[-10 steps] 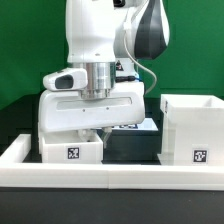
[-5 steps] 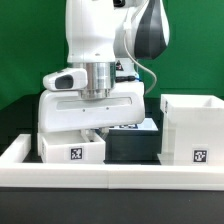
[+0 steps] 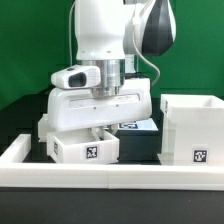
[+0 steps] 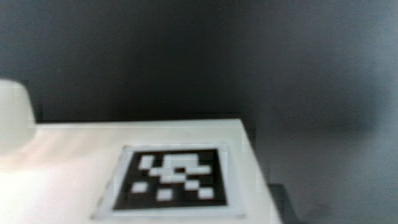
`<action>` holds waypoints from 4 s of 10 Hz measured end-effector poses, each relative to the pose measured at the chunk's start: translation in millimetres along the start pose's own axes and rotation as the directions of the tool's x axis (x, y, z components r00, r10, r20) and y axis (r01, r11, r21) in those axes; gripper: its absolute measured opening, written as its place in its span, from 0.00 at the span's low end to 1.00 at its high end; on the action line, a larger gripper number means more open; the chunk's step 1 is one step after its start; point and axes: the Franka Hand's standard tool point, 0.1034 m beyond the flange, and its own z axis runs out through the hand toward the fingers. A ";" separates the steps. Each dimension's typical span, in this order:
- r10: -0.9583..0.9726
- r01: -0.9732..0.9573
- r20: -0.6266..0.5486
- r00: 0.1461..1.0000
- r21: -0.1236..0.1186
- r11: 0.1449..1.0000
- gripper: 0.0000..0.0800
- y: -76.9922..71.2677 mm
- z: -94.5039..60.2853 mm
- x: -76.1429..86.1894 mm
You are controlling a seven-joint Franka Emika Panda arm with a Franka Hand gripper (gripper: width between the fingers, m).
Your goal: Assemble drawer
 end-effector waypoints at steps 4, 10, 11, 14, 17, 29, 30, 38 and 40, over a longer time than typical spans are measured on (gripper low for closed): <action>-0.052 0.052 0.000 0.999 -0.003 0.999 0.05 1.3 1.4 -2.3; -0.513 0.513 0.013 0.858 -0.022 0.858 0.05 -11.6 0.9 -3.2; -0.551 0.551 0.015 0.834 -0.020 0.834 0.05 -10.8 1.4 -4.1; -0.749 0.750 0.040 0.662 -0.015 0.662 0.05 -8.6 1.7 -3.9; -0.889 0.890 0.067 0.453 0.017 0.455 0.05 -13.3 -1.0 4.9; -0.888 0.889 0.053 0.458 0.010 0.459 0.05 -41.0 3.3 25.4; -0.887 0.888 0.053 0.459 0.011 0.460 0.05 -41.2 3.7 25.2; -0.886 0.887 0.048 0.461 0.014 0.462 0.05 -48.5 6.7 27.5; -0.883 0.884 0.047 0.466 0.004 0.467 0.05 -47.2 6.9 27.6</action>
Offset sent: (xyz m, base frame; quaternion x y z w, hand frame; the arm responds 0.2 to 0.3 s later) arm 0.0000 0.0000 0.0000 0.0000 0.0000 -0.0650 0.9979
